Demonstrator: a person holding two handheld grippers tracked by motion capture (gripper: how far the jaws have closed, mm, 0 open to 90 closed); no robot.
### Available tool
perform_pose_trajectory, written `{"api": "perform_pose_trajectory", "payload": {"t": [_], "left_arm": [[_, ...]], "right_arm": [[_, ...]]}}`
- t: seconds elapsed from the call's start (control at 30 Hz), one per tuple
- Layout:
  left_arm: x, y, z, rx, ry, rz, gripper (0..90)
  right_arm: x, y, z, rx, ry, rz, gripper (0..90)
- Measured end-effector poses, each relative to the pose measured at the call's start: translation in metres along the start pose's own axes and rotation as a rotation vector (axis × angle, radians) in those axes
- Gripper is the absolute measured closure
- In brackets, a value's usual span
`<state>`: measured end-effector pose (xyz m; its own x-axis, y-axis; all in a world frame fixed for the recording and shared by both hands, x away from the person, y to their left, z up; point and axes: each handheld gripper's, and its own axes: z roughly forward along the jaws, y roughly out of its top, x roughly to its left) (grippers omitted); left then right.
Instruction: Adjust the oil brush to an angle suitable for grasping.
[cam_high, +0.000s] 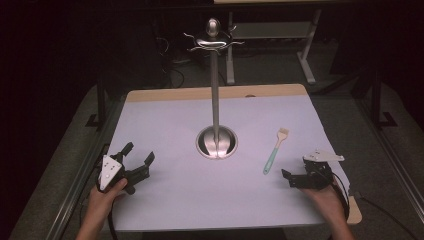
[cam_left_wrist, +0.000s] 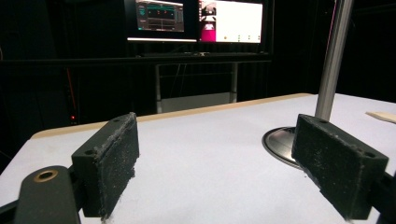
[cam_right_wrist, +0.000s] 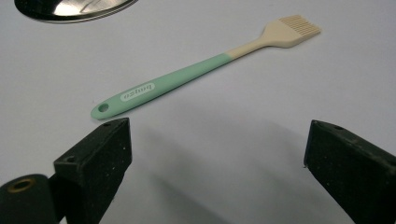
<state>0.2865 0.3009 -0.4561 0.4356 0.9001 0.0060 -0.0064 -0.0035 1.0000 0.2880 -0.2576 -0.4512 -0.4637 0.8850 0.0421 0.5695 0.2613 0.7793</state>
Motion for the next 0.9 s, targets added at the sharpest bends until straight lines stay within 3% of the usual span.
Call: {"api": "perform_pose_trajectory", "payload": {"t": [0.3,0.63,0.77,0.83,0.87,0.9], "left_arm": [[-0.001,0.0,0.0,-0.004,0.002,0.004,14.5],[0.0,0.0,0.0,-0.008,-0.005,-0.005,14.6],[0.0,0.0,0.0,-0.006,-0.004,-0.003,14.6],[0.0,0.0,0.0,-0.004,-0.004,0.001,14.6],[0.0,0.0,0.0,-0.004,-0.004,0.001,14.6],[0.0,0.0,0.0,-0.003,-0.004,0.0,14.6]], "right_arm": [[-0.002,0.001,-0.002,-0.004,0.008,0.008,9.1],[-0.002,0.011,-0.002,0.022,-0.001,0.035,18.7],[-0.005,0.021,-0.001,0.017,-0.016,0.027,29.0],[-0.007,0.023,0.0,0.005,-0.002,0.023,37.7],[-0.007,0.023,0.0,0.005,-0.002,0.023,37.7],[-0.008,0.025,0.002,0.019,0.003,0.02,47.4]]}}
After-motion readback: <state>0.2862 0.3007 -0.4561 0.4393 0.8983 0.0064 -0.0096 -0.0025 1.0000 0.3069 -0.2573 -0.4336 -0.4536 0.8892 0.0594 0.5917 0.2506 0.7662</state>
